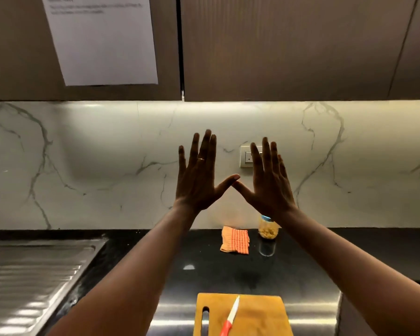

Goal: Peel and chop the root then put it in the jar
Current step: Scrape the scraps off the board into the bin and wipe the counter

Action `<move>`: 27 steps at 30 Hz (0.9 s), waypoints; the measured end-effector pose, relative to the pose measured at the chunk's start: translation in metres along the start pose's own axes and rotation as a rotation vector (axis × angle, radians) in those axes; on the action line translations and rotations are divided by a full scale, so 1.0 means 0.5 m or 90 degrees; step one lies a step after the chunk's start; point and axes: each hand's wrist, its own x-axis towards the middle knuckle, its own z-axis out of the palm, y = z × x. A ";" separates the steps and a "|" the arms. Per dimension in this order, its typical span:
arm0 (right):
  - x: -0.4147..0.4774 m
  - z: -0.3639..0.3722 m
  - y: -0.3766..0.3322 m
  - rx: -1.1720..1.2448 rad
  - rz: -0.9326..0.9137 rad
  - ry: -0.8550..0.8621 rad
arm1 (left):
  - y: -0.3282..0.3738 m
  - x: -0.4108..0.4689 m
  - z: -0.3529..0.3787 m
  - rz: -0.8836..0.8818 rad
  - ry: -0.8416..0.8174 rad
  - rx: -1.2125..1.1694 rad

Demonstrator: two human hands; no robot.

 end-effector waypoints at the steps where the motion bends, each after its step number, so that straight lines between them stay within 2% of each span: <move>1: 0.013 -0.016 -0.004 0.002 -0.004 0.008 | 0.001 0.008 -0.014 0.005 0.003 0.007; 6: 0.076 -0.090 -0.009 -0.005 -0.019 0.050 | -0.004 0.062 -0.084 0.026 0.022 0.021; 14: 0.158 -0.153 0.007 -0.047 -0.010 0.094 | -0.032 0.146 -0.152 -0.013 0.053 0.044; 27: 0.139 -0.080 0.028 -0.047 -0.026 0.047 | -0.052 0.125 -0.092 0.005 0.030 0.052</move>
